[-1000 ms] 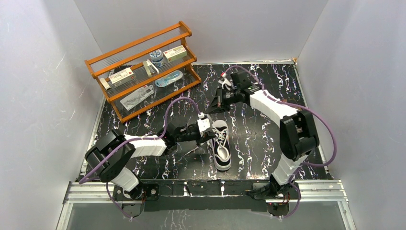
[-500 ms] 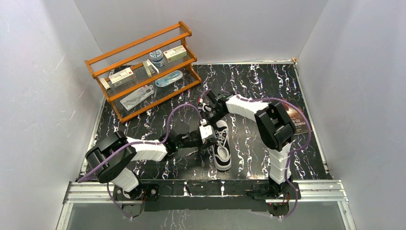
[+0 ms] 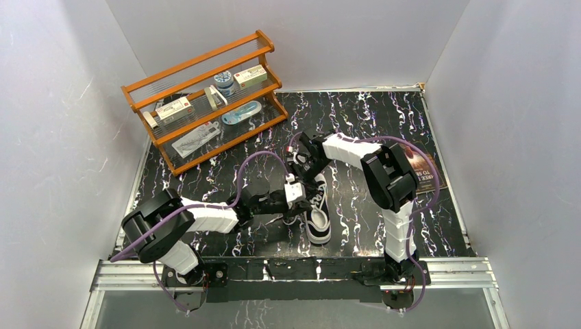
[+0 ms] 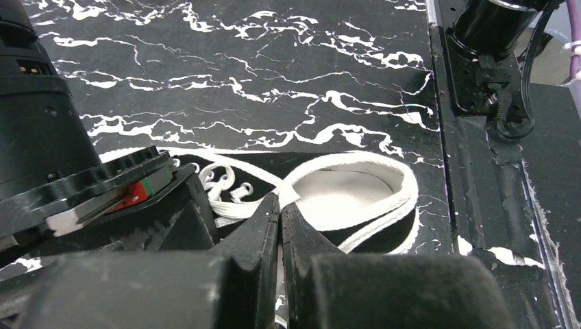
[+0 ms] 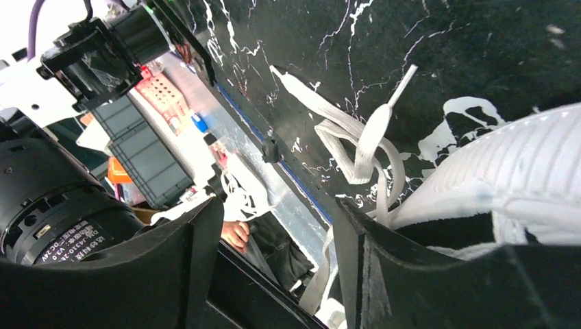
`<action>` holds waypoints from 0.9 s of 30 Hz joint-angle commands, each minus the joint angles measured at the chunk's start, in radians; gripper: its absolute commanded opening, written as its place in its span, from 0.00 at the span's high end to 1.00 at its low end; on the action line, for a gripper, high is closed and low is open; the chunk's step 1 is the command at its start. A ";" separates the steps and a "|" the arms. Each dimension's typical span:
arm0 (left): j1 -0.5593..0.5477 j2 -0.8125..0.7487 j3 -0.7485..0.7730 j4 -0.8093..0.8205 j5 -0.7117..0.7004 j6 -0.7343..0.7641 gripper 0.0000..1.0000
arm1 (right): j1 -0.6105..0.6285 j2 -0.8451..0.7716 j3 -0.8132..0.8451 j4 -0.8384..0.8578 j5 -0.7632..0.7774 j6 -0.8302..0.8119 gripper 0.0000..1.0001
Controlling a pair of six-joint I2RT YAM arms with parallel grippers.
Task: Tie the shoes
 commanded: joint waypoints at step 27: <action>0.119 0.068 0.157 -0.182 0.038 -0.319 1.00 | 0.044 -0.997 -0.521 0.395 0.477 -0.357 0.05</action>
